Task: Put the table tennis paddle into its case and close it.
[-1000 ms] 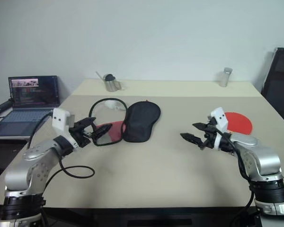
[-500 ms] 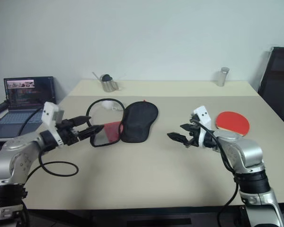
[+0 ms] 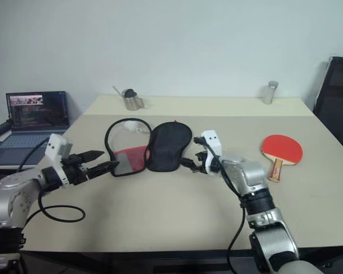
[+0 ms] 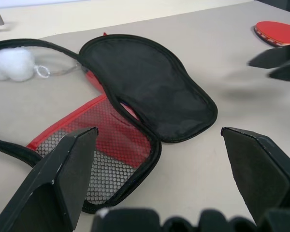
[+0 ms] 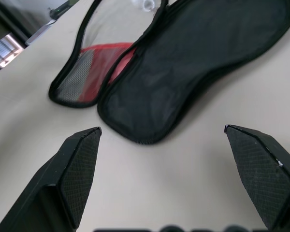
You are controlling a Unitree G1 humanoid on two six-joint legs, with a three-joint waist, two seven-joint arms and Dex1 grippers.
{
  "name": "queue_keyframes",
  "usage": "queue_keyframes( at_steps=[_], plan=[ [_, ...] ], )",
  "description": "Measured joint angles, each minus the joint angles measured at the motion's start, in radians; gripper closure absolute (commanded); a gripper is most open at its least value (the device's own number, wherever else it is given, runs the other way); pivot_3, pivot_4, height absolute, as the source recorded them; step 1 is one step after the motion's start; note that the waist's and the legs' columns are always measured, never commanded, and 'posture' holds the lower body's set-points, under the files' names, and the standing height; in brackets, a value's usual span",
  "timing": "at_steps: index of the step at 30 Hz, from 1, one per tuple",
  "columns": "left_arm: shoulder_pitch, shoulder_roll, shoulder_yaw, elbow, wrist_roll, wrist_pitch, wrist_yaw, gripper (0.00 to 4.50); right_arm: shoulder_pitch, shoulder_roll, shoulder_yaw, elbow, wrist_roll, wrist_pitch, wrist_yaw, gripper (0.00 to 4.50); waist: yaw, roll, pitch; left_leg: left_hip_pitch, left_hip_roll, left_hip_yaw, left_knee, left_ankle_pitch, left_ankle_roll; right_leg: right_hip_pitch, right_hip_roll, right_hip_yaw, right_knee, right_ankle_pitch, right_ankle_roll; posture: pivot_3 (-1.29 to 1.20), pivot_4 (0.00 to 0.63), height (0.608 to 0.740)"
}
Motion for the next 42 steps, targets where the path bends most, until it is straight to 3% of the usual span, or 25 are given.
queue_keyframes(
  at_steps=[10,19,32,35,42],
  plan=[
    [-0.005,0.016,0.013,0.010,0.001,0.000,-0.005,0.05,-0.139,0.131,0.002,0.346,-0.110,-0.211,-0.033,0.00,-0.005,0.000,0.000,0.000,0.000,0.000,0.000,0.000,0.000,-0.001,0.000,0.000,0.002,0.000,0.000,0.00,0.150,0.740],
    [-0.018,0.018,0.012,0.018,0.008,-0.001,-0.007,0.05,-0.228,0.171,-0.023,0.669,-0.189,-0.384,-0.091,0.00,-0.008,0.000,0.000,0.000,0.000,0.000,0.000,0.000,0.000,-0.002,0.000,0.000,0.003,0.000,0.000,0.00,0.150,0.740],
    [-0.028,0.019,0.011,0.019,0.023,-0.003,-0.019,0.05,-0.246,0.265,-0.033,0.734,-0.228,-0.452,-0.012,0.00,-0.024,0.000,0.000,0.000,0.000,0.001,-0.001,0.000,0.000,-0.002,0.000,0.000,0.003,0.000,0.000,0.00,0.150,0.740],
    [-0.028,0.019,0.011,0.019,0.024,-0.003,-0.018,0.00,-0.250,0.267,-0.033,0.752,-0.237,-0.467,-0.021,0.58,-0.024,0.000,0.000,0.000,0.000,0.001,-0.001,0.000,0.000,-0.002,-0.001,0.000,0.003,0.000,0.000,0.00,0.150,0.740],
    [-0.021,0.019,0.017,0.016,0.024,-0.003,-0.011,0.00,-0.268,0.270,-0.080,0.801,-0.229,-0.478,-0.079,3.11,-0.024,0.000,0.000,0.000,0.000,0.001,-0.001,0.000,0.000,-0.002,0.000,0.000,0.003,0.000,0.000,0.00,0.150,0.740]
  ],
)
